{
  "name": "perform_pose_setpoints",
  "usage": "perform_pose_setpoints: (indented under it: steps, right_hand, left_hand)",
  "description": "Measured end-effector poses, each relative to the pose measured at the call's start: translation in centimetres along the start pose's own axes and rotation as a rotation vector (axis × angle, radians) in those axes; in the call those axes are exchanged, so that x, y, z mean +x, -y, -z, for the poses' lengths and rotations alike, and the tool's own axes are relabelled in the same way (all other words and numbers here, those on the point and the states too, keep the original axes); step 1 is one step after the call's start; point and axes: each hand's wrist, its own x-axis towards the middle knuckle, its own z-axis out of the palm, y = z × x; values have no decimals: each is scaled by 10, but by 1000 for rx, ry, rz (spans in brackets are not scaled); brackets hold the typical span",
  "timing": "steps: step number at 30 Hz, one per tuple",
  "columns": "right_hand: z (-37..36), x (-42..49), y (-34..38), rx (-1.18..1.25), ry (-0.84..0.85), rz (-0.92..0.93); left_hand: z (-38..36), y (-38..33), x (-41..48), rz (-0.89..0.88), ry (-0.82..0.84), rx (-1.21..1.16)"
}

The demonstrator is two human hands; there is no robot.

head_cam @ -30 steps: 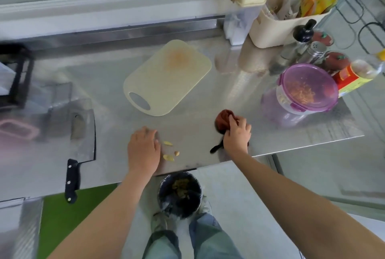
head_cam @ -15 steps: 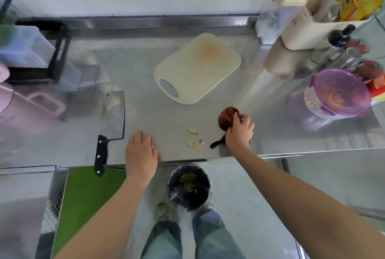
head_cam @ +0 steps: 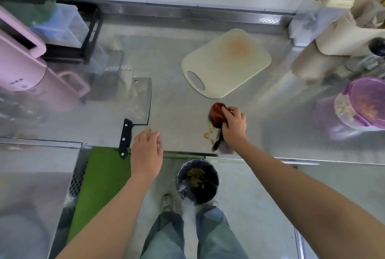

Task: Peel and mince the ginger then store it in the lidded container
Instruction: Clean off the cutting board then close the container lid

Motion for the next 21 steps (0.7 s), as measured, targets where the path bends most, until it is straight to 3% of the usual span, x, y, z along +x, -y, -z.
perform_pose_setpoints:
  steps: [4, 8, 13, 21]
  right_hand:
    - [-13, -4, 13, 97, 161, 213]
    - [-8, 12, 11, 116, 51, 136]
    - [-17, -12, 11, 95, 217, 328]
    - [-23, -70, 7, 114, 393, 430]
  left_hand:
    - [-1, 1, 0, 8, -6, -25]
    - [0, 2, 0, -7, -11, -33]
    - [-4, 1, -3, -1, -1, 1]
    - [-10, -15, -17, -59, 28, 68]
